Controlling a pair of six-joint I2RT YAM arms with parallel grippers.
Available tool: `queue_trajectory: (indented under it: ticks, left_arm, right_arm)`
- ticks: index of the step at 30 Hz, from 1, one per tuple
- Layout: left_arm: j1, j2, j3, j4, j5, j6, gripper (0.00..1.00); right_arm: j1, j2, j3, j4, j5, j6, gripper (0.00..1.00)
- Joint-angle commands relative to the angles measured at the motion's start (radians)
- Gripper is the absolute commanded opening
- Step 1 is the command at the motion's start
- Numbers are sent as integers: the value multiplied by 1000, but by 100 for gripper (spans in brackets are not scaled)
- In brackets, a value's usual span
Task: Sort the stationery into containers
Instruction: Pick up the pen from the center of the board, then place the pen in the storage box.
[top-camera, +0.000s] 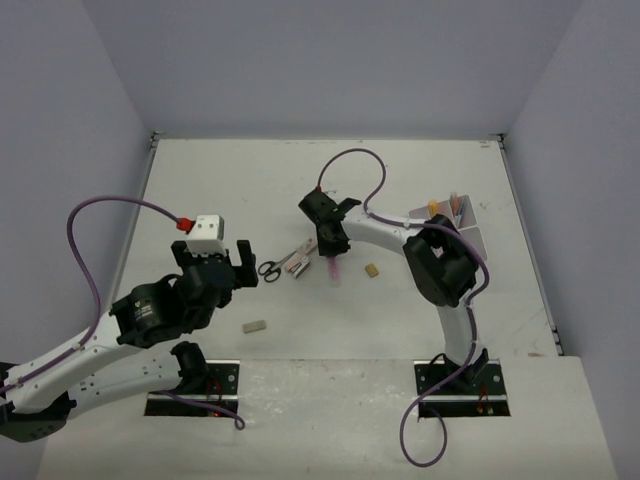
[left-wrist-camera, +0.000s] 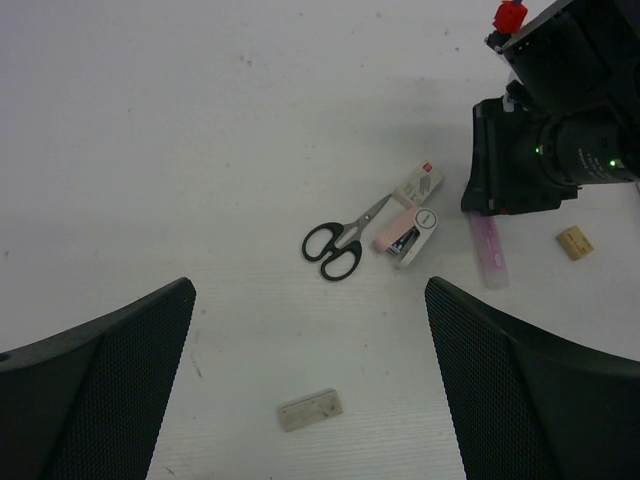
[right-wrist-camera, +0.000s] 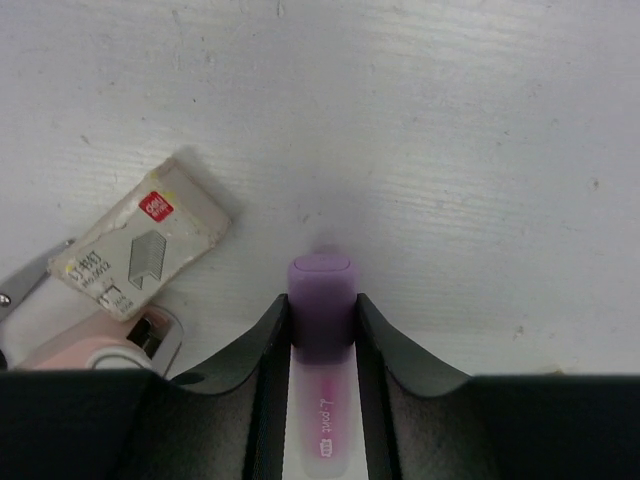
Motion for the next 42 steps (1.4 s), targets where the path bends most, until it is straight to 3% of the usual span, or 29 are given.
queue_trajectory:
  ticks: [1, 5, 10, 12, 15, 19, 25, 30, 42]
  left_arm:
    - [0, 0, -1, 7, -20, -3, 100]
    - [0, -6, -2, 6, -20, -3, 100]
    - [0, -4, -2, 14, -15, 5, 100]
    - [0, 2, -4, 17, -9, 10, 100]
    - [0, 11, -11, 35, 12, 31, 100]
    - [0, 34, -11, 36, 15, 35, 100]
    - [0, 31, -12, 41, 20, 41, 100]
    - [0, 38, -14, 48, 24, 52, 100]
    - [0, 43, -17, 56, 34, 61, 100]
  right_arm:
    - [6, -241, -75, 79, 118, -115, 0]
    - [-30, -556, -275, 271, 286, -279, 0]
    - [-162, -819, -487, 580, 420, -531, 0]
    - [-251, -857, -559, 715, 426, -627, 0]
    - [-382, -853, -580, 785, 395, -701, 0]
    - [-444, -847, -650, 977, 317, -806, 0]
    - [-486, -759, -684, 984, 245, -792, 0]
    - [-486, -749, -695, 910, 236, -736, 0]
    - [-489, -698, -728, 911, 276, -738, 0]
